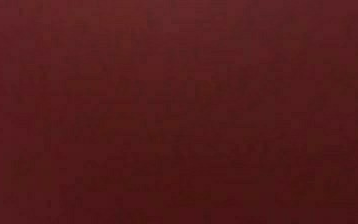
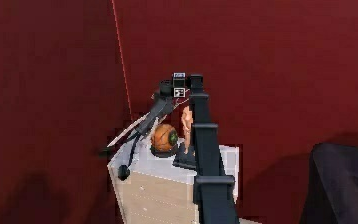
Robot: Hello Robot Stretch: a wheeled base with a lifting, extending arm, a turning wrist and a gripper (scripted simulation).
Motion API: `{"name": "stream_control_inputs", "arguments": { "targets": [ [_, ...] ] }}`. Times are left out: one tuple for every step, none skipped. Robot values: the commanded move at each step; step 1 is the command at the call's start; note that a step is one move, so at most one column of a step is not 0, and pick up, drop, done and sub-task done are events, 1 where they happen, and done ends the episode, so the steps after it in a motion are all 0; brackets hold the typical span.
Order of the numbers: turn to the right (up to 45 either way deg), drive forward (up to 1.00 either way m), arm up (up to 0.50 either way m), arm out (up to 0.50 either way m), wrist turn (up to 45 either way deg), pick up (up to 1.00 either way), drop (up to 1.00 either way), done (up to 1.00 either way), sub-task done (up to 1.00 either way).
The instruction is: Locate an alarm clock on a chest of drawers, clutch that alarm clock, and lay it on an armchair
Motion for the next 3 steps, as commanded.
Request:
{"name": "stream_control_inputs", "arguments": {
  "targets": [
    [0.0,0.00,0.00,0.00,45.0,0.00,0.00,0.00,0.00],
    [0.0,0.00,0.00,0.00,45.0,0.00,0.00,0.00,0.00],
    [0.0,0.00,0.00,0.00,33.0,0.00,0.00,0.00,0.00]
  ]
}}
